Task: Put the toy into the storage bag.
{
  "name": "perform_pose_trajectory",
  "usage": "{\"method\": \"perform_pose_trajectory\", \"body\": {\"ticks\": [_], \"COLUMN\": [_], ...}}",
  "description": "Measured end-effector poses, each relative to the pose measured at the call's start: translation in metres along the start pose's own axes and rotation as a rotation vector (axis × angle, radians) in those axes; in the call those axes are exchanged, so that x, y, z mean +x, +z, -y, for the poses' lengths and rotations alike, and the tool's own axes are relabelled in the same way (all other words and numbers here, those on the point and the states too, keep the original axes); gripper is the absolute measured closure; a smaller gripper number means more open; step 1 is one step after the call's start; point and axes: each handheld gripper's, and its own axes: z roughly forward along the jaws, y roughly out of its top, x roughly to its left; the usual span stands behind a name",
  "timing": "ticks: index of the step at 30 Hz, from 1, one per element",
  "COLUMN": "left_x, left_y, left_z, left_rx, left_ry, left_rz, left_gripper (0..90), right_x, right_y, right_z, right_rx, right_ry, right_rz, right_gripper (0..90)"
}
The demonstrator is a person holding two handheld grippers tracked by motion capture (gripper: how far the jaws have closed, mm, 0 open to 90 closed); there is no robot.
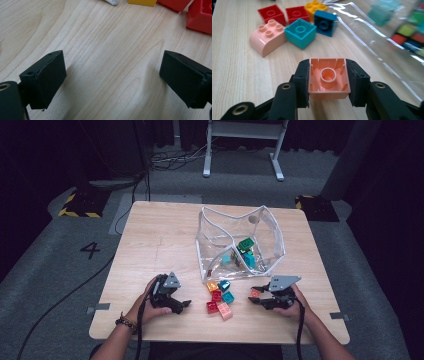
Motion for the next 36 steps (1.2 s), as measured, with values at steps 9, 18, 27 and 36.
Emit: {"method": "perform_pose_trajectory", "body": {"ticks": [9,18,27,36], "left_x": [0.000,0.000,0.000,0.000], "left_y": [0.000,0.000,0.000,0.000], "left_z": [0.000,0.000,0.000,0.000], "left_rx": [0.000,-0.001,0.000,0.000], "left_ry": [0.000,-0.002,0.000,0.000], "left_rz": [0.000,0.000,0.000,0.000], "left_gripper": [7.2,7.1,7.1,7.1], "right_x": [-0.019,-0.036,-0.049,-0.060], "right_y": [-0.041,-0.070,-0.093,-0.112], "right_z": [0.010,0.018,0.004,-0.018], "right_rx": [-0.038,-0.058,-0.097,-0.108], "right_ry": [0.074,0.126,0.143,0.135], "right_rz": [0.115,0.237,0.299,0.345], "right_gripper": [59.4,59.4,59.4,59.4]}}
